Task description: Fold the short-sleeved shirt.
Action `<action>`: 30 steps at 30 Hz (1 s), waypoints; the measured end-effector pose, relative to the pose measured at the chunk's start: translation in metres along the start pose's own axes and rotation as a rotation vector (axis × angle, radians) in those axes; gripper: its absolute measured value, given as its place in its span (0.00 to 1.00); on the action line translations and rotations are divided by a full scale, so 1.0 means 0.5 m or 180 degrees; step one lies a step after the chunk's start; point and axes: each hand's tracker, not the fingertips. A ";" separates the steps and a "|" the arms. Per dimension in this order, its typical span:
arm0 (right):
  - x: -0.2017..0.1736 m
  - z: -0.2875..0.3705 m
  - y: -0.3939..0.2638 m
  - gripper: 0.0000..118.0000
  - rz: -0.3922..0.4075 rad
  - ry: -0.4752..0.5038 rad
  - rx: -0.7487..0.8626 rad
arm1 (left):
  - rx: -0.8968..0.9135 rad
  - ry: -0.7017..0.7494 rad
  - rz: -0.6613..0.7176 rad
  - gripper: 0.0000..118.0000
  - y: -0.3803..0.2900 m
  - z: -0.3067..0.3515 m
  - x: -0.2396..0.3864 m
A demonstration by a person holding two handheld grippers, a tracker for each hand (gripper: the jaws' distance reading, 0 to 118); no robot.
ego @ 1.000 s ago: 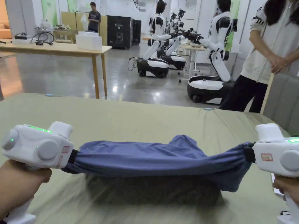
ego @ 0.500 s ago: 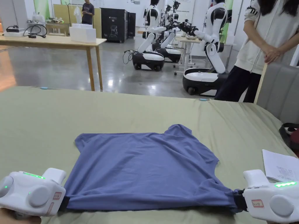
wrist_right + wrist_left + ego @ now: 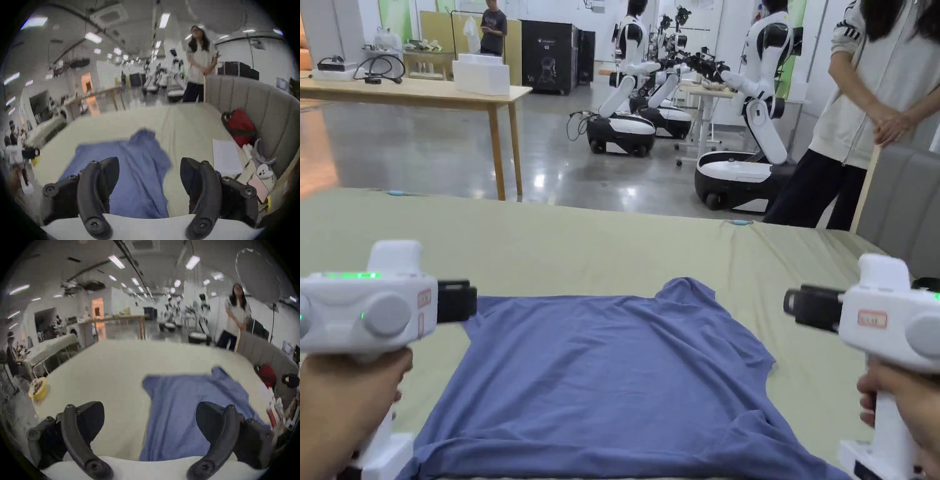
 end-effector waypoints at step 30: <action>-0.030 -0.065 -0.063 0.00 0.0359 -0.0095 -0.0294 | -0.1503 -0.0442 -0.0401 0.92 -0.278 -0.019 -0.082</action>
